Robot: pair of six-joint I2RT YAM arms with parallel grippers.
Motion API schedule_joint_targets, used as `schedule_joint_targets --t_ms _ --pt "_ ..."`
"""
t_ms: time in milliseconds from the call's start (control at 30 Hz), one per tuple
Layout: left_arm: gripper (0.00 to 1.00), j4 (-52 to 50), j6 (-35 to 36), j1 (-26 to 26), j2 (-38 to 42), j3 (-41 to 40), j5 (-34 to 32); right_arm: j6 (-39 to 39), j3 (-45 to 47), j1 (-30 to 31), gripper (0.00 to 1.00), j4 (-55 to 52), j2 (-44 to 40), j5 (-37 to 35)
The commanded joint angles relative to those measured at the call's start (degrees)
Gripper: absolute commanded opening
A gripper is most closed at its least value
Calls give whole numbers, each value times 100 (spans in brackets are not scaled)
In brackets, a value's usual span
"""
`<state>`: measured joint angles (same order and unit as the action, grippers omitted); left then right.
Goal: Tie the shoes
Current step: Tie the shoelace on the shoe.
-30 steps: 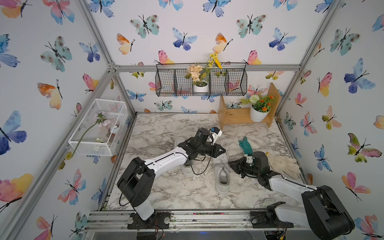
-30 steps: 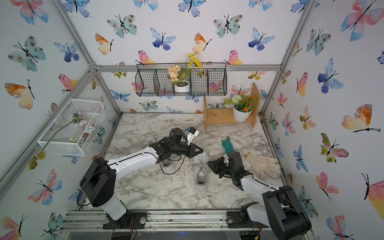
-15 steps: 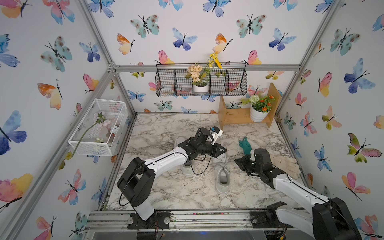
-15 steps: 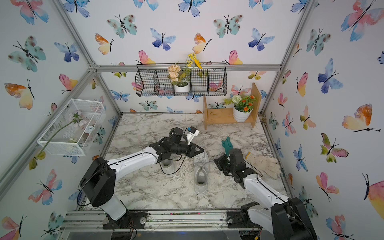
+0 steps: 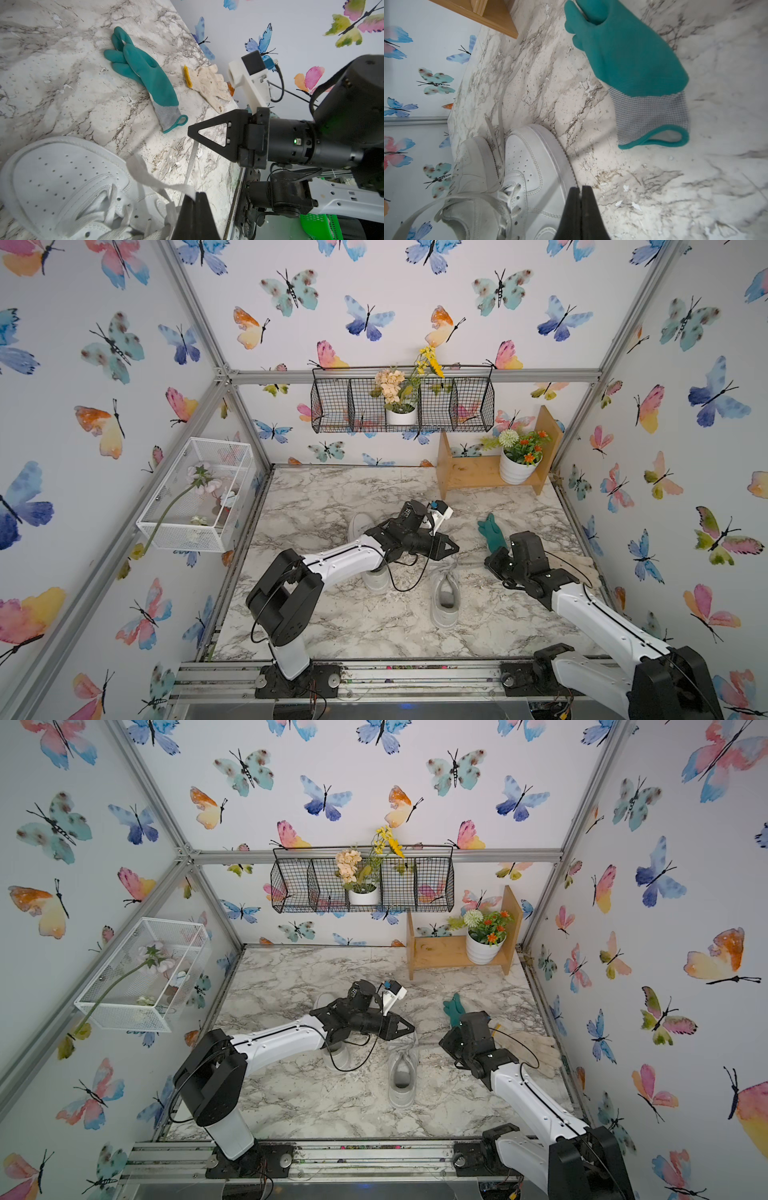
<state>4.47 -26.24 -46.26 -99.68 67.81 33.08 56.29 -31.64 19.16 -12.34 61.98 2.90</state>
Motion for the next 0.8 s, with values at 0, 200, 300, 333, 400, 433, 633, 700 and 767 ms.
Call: schedule_joint_targets --t_ms 0,200,300,333,400,433,633,700,767 --pt "0 80 -25 -38 -122 197 199 -357 -145 -35 2 -401 -79 -378" --pt "0 62 2 -36 -65 197 178 -1213 -193 -59 21 -247 -195 -53" --pt "0 21 29 -33 -47 197 170 -1715 -267 -95 47 -384 -441 -152" --pt "0 25 30 -37 -35 202 179 -1849 -305 -113 56 -441 -540 -192" --pt "0 32 31 -38 -34 197 194 -2175 -359 -161 69 -336 -732 35" --pt "0 28 30 -34 -34 197 205 -2332 -404 -191 76 -220 -801 290" --pt "0 58 35 -40 0 163 216 -1977 -431 -471 98 1092 -623 2472" --pt "0 74 29 -35 13 146 217 -1716 -484 -522 98 1438 -306 3040" --pt "0 87 27 -42 23 129 232 -1586 -564 -552 98 1525 9 3305"
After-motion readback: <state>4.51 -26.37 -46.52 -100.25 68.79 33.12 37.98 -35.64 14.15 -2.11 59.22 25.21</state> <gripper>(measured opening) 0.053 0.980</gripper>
